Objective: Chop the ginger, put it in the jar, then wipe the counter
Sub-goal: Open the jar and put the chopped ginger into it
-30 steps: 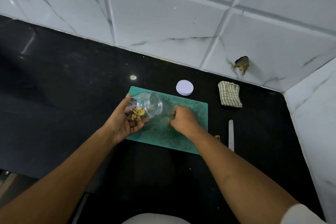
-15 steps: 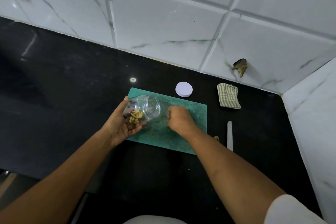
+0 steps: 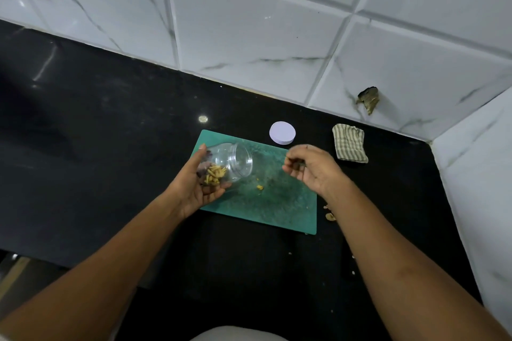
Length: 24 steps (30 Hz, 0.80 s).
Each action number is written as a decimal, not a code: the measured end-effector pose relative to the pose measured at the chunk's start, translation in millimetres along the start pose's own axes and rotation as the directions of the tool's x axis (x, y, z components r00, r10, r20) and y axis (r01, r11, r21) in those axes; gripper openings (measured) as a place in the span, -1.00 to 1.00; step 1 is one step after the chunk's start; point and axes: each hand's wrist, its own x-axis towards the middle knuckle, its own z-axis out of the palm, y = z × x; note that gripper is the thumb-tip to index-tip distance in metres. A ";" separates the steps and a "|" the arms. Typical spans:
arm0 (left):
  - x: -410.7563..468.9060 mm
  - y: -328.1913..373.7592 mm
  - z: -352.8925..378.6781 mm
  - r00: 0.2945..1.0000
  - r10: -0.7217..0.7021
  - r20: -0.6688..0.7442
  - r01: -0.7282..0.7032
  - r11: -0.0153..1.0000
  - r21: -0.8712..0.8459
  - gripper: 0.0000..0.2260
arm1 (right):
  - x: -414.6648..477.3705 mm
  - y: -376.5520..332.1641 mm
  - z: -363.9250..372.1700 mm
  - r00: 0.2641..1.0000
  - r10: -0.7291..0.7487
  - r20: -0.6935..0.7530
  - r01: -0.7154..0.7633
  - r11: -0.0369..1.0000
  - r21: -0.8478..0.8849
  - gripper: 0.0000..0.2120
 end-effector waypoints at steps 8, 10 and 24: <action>2.4 2.6 24.2 0.999 0.004 0.035 -0.005 1.000 0.021 -0.38 | -21.3 -11.8 51.6 0.941 -0.223 0.254 0.329 0.771 -0.545 -0.85; 2.0 4.9 18.7 0.999 0.006 0.037 -0.006 1.000 0.011 -0.33 | -21.1 -19.1 47.8 0.938 -0.263 0.227 0.343 0.807 -0.481 -0.87; -2.1 4.4 1.5 1.000 0.014 0.010 -0.014 1.000 -0.014 -0.32 | -27.3 -8.4 61.3 0.911 -0.157 0.382 0.361 0.752 -0.552 -0.77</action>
